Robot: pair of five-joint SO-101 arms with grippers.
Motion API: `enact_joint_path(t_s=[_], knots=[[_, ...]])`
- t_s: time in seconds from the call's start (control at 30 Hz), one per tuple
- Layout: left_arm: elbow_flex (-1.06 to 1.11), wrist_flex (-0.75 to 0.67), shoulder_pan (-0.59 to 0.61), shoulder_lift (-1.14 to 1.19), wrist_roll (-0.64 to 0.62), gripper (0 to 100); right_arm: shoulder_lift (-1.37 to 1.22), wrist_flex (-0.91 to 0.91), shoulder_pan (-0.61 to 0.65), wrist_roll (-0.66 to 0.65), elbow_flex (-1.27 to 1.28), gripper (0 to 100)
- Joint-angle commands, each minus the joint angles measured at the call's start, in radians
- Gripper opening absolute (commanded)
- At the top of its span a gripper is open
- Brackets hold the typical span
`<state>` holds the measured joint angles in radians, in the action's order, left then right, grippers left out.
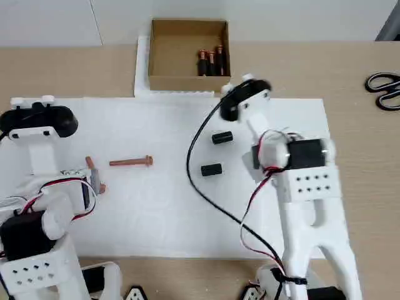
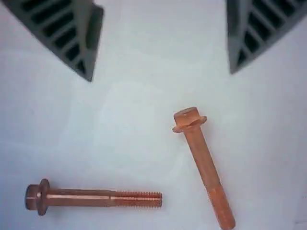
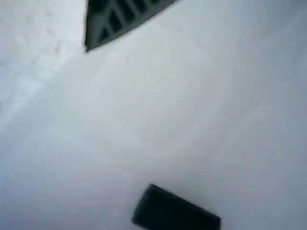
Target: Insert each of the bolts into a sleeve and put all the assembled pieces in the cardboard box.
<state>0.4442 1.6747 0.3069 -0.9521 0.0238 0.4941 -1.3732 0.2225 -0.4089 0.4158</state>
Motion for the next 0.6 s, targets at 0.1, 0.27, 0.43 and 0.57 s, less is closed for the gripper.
enact_joint_path(t_s=[0.1,0.27,0.43,0.57], knots=[[-0.002,0.006,0.002,-0.012,-0.008,17,0.019,0.117,0.116,-0.009,0.064,22.4],[0.045,-0.023,0.002,-0.014,-0.008,17,0.018,0.151,0.15,-0.009,0.066,22.3],[0.045,-0.023,0.002,-0.014,-0.008,17,-0.03,0.199,0.15,-0.009,0.109,22.3],[0.047,-0.028,0.002,-0.014,-0.008,17,-0.114,0.228,0.15,-0.008,0.121,22.3]])
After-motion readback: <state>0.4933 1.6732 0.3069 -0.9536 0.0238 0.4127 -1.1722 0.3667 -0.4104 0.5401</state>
